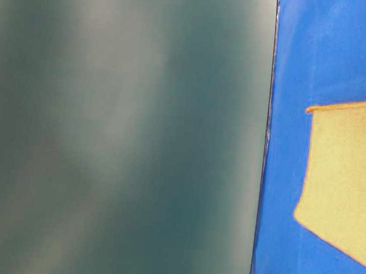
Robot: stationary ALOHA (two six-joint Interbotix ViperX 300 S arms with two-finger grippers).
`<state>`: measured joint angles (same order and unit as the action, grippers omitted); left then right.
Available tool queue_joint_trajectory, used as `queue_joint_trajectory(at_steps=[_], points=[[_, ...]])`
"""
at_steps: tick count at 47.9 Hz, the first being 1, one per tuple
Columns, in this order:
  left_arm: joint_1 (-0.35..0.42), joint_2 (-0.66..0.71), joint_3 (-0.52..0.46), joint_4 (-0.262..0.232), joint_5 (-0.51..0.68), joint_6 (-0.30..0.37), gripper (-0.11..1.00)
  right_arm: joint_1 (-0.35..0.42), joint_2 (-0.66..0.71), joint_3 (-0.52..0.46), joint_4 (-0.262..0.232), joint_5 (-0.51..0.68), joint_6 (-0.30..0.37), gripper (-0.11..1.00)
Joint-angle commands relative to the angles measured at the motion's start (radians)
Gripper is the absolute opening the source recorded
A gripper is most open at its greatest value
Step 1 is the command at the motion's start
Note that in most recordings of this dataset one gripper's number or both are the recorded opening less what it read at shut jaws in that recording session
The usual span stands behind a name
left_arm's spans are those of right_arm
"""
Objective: Fold a vertical towel.
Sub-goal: 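Move both grippers inward toward the top corners of the orange towel, then lower both grippers and pinch the towel's top left and right corners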
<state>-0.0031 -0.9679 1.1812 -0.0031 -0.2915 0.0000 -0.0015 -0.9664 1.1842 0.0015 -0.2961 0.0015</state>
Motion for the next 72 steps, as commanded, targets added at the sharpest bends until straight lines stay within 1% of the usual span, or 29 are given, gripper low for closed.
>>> queue_joint_trajectory(at_steps=[1,5,10,18,25,33,35,36,39,43,45,47,49,51,61,66,72], points=[[-0.005,0.023,-0.023,-0.037,0.031,-0.032,0.00,-0.009,0.021,-0.035,0.005,-0.002,0.005,0.00],[0.014,0.044,-0.026,-0.035,0.040,-0.054,0.00,-0.035,0.066,-0.058,0.021,0.006,0.009,0.00],[0.046,0.086,-0.025,-0.035,0.040,-0.058,0.00,-0.084,0.156,-0.095,0.029,0.028,0.011,0.00],[0.106,0.192,-0.028,-0.035,-0.008,-0.064,0.00,-0.156,0.321,-0.155,0.031,0.066,0.012,0.00],[0.140,0.314,-0.044,-0.035,-0.052,-0.064,0.00,-0.221,0.468,-0.202,0.031,0.074,0.011,0.00],[0.207,0.506,-0.083,-0.037,-0.097,-0.067,0.01,-0.270,0.615,-0.275,0.026,0.098,0.002,0.01],[0.222,0.552,-0.098,-0.035,-0.103,-0.067,0.06,-0.282,0.650,-0.291,0.025,0.103,0.002,0.02],[0.235,0.584,-0.109,-0.035,-0.109,-0.067,0.10,-0.288,0.667,-0.299,0.023,0.106,0.002,0.05],[0.256,0.646,-0.132,-0.035,-0.115,-0.067,0.25,-0.310,0.716,-0.316,0.023,0.114,0.000,0.22],[0.282,0.726,-0.158,-0.035,-0.127,-0.067,0.51,-0.334,0.782,-0.339,0.020,0.115,0.000,0.46],[0.295,0.761,-0.170,-0.035,-0.140,-0.067,0.63,-0.345,0.822,-0.351,0.018,0.115,-0.002,0.56],[0.305,0.798,-0.181,-0.035,-0.156,-0.067,0.75,-0.354,0.851,-0.360,0.014,0.115,-0.003,0.62],[0.319,0.845,-0.190,-0.035,-0.181,-0.066,0.82,-0.364,0.879,-0.373,0.009,0.115,-0.003,0.61],[0.331,0.882,-0.198,-0.035,-0.198,-0.066,0.84,-0.370,0.905,-0.385,0.006,0.115,-0.003,0.60],[0.367,1.057,-0.236,-0.035,-0.253,-0.067,0.82,-0.380,1.020,-0.437,-0.008,0.115,-0.008,0.59],[0.380,1.117,-0.258,-0.035,-0.268,-0.066,0.82,-0.382,1.071,-0.462,-0.017,0.117,-0.011,0.59],[0.387,1.155,-0.285,-0.035,-0.270,-0.067,0.82,-0.382,1.121,-0.479,-0.020,0.115,-0.011,0.58]])
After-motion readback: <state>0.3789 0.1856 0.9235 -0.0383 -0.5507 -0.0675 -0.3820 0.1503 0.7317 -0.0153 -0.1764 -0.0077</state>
